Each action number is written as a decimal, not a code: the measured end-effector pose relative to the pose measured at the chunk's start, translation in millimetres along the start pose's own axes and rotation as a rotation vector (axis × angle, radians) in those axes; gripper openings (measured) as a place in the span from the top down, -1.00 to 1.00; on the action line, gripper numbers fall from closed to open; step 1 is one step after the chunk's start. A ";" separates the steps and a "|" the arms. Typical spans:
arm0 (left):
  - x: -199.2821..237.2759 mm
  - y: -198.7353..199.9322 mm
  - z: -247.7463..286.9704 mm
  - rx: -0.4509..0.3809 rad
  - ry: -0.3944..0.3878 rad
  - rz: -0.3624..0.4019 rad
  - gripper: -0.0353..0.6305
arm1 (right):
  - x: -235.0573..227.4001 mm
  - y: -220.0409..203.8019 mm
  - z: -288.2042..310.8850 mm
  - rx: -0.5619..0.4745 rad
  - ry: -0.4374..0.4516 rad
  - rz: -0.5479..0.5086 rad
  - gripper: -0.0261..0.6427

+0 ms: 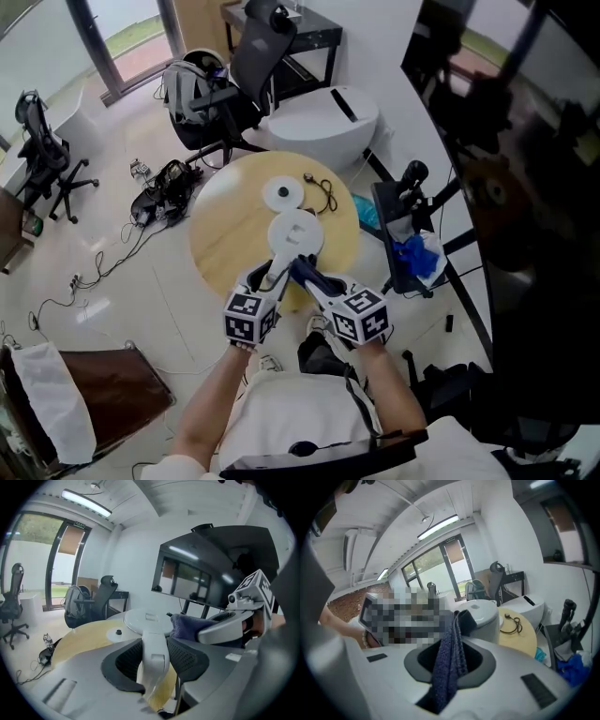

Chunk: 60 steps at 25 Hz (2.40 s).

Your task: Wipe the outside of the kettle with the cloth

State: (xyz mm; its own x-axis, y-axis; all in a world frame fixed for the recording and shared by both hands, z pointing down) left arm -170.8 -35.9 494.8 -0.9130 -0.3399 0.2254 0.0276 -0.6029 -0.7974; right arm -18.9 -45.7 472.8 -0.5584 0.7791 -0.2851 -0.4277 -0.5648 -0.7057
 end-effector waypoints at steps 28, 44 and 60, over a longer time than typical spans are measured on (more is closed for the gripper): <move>9.0 9.1 -2.3 0.092 -0.088 0.176 0.37 | -52.5 -121.3 142.9 0.303 -0.075 0.098 0.73; 31.4 26.6 10.7 0.212 -0.290 0.371 0.38 | -26.6 -15.9 0.7 0.017 -0.172 -0.093 0.73; 40.8 35.9 16.1 0.310 -0.447 0.471 0.37 | -69.6 -116.9 105.0 0.334 -0.074 0.039 0.73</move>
State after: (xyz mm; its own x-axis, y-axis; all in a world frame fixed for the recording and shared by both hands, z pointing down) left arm -200.5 -83.1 484.4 -0.5234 -0.8375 0.1569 0.5526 -0.4738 -0.6857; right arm -4.7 -62.5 643.2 -0.6236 0.7404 -0.2510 -0.6074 -0.6610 -0.4407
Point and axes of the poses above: the fingertips, and each gripper's own axes: z forward along the fingers, x to its left, y out of its top, the point moved 7 cm from there along -z, backward along the fingers, and after that the axes turned 10 degrees about x, right-handed, at the moved point
